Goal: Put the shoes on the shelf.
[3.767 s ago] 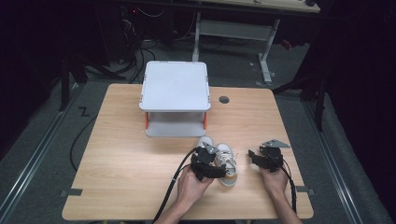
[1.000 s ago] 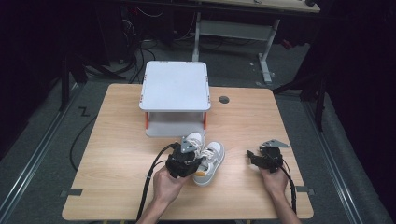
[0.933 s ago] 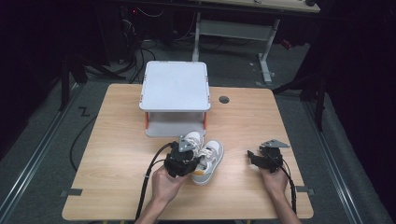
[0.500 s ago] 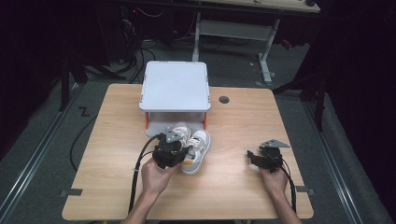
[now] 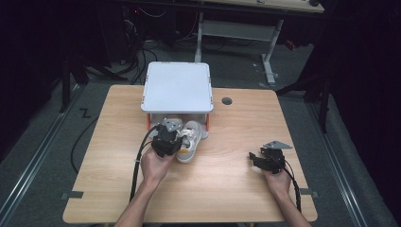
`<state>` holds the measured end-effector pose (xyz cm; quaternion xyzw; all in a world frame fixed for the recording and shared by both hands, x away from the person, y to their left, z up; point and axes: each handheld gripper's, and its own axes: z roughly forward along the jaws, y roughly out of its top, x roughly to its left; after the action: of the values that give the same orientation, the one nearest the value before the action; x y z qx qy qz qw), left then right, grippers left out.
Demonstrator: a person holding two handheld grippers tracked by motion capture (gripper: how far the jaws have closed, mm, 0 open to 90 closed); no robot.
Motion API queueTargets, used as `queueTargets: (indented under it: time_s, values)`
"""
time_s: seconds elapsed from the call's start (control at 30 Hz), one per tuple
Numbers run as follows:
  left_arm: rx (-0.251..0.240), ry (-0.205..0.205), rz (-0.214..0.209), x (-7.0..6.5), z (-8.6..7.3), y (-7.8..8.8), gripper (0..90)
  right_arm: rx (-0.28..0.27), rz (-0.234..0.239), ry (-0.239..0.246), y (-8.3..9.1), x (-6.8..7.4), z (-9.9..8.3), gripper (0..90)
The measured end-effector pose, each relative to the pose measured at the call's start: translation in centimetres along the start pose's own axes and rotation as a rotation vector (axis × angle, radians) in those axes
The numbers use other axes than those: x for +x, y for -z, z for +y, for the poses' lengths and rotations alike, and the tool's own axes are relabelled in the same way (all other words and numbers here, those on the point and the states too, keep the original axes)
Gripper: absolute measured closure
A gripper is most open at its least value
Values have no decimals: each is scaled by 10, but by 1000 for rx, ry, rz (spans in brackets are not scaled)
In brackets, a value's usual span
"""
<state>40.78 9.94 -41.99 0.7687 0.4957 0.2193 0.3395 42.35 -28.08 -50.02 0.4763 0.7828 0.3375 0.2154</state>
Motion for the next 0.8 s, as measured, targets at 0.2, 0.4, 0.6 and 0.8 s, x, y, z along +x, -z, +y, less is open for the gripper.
queueTargets:
  time_s: [0.2,0.4,0.6,0.8]
  values:
    - [-14,24,30,6,6,-16,758,3,137,-46,3,-3,17,567]
    - [-29,44,67,9,10,-28,749,-101,227,-28,19,8,56,567]
    - [-22,56,82,12,11,-37,747,-138,318,-6,24,23,98,593]
    - [-12,64,87,15,11,-46,745,-191,331,103,34,55,150,665]
